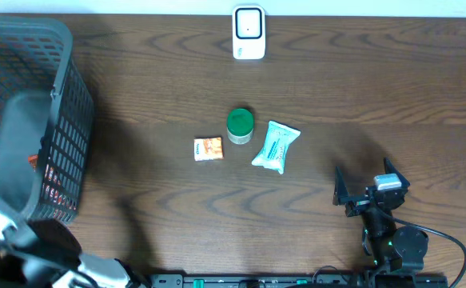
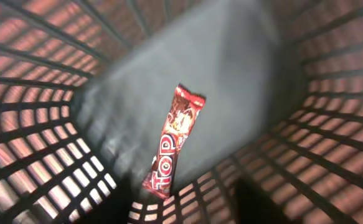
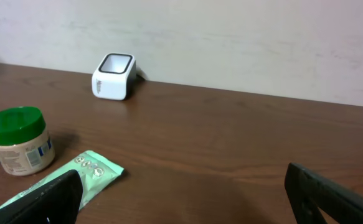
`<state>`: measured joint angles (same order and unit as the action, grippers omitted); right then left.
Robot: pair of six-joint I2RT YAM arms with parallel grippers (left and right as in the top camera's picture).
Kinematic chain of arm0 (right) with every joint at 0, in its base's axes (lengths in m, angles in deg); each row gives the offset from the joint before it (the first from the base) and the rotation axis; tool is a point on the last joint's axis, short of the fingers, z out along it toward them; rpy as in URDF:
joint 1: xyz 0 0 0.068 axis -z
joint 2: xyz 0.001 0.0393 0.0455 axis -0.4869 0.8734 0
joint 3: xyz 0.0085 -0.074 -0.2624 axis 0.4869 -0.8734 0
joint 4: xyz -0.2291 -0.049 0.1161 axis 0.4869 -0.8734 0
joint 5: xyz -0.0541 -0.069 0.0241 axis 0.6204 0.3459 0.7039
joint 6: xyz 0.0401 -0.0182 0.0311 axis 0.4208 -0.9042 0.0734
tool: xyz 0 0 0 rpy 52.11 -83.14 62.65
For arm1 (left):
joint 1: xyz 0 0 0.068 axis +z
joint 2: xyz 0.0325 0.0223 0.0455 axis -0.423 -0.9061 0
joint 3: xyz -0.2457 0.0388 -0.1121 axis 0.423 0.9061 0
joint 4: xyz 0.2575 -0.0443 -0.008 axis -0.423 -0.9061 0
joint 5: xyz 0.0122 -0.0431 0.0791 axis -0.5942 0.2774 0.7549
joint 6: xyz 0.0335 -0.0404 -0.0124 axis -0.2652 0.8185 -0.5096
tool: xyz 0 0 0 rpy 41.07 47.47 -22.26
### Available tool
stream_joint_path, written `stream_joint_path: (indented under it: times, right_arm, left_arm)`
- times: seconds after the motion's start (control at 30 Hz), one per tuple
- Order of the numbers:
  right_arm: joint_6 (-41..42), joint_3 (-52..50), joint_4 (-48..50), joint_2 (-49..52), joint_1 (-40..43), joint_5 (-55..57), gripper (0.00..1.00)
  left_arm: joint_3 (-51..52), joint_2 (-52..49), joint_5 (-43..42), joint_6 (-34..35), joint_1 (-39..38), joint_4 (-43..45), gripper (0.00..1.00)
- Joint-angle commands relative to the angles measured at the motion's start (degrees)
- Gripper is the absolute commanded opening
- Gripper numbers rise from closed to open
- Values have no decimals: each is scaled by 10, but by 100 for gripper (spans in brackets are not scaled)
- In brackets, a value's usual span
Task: Scan the item barcode
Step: 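Grasp the red Top chocolate bar with the left gripper and lift it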
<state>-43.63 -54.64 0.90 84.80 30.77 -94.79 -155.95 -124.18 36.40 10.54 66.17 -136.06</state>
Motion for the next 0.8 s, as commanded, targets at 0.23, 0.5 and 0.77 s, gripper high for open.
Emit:
stream_joint_path:
  times: [0.23,0.5,0.77]
  right_arm:
    - [7,-1,-2,-2,-5,-1,99]
    - [7,-1,-2,-2,-5,-1,99]
    - [7,-1,-2,-2,-5,-1,99]
  left_arm:
    - [173,-5,3,12,1,65,90]
    - [395,-5,3,3,1,230,92]
    - [518,-6,3,3,1,341,92]
